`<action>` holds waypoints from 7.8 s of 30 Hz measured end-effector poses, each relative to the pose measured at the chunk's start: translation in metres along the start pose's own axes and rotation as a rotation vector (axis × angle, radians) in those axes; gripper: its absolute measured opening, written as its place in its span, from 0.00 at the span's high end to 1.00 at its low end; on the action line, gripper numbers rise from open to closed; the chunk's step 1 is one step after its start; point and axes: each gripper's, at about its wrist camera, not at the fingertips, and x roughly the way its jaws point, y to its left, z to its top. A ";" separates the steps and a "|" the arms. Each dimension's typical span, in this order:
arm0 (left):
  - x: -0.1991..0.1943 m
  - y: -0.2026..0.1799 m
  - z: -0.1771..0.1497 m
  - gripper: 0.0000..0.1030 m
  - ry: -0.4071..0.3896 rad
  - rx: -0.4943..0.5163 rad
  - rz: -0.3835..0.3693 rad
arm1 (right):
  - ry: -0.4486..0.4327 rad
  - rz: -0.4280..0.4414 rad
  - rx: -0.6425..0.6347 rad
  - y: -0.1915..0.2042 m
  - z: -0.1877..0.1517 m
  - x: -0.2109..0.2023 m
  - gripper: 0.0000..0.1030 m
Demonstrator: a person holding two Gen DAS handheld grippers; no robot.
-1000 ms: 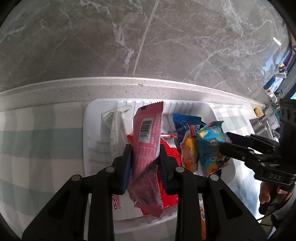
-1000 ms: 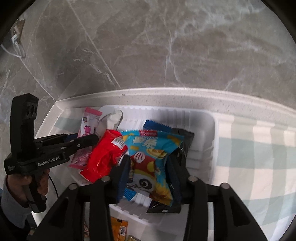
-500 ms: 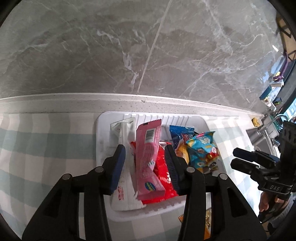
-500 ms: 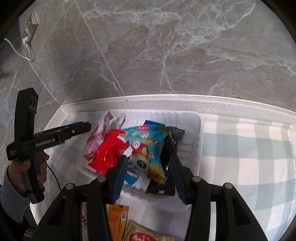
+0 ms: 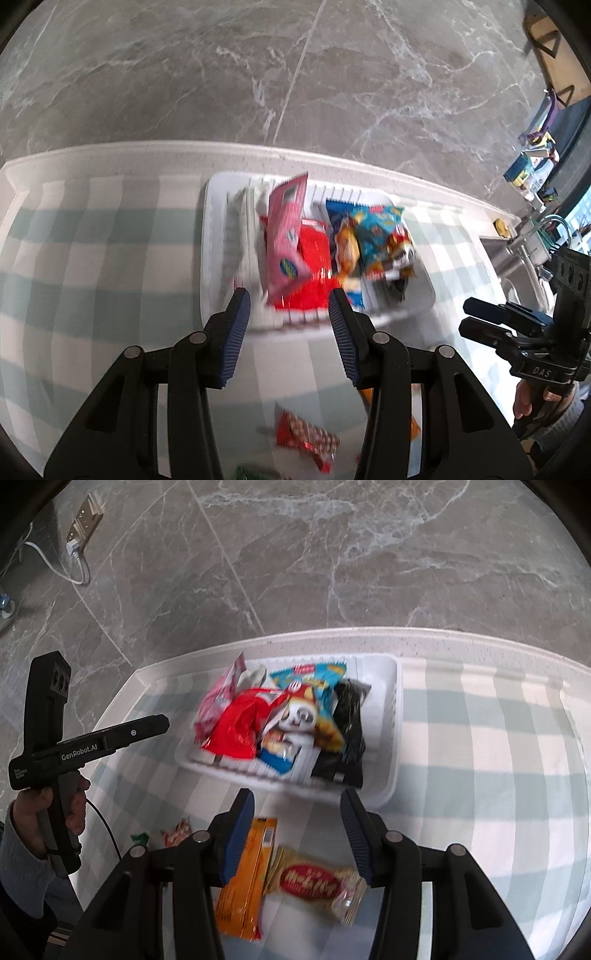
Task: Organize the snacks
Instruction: 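Grasp the green bag with the left tool while the right tool grasps the orange stick pack, then carry the green bag and orange stick pack into the tray and open both tools, then move both tools back over the remaining snacks on the table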
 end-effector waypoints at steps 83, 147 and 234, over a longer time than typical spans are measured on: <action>0.001 0.017 -0.146 0.68 0.198 -0.082 0.103 | 0.235 -0.019 -0.172 0.056 -0.060 0.074 0.71; 0.054 -0.038 0.068 0.71 0.092 0.068 -0.159 | -0.001 0.086 0.252 -0.078 0.039 0.020 0.73; -0.001 -0.084 -0.135 0.58 0.257 0.256 -0.121 | 0.090 -0.009 -0.025 0.017 -0.107 -0.041 0.52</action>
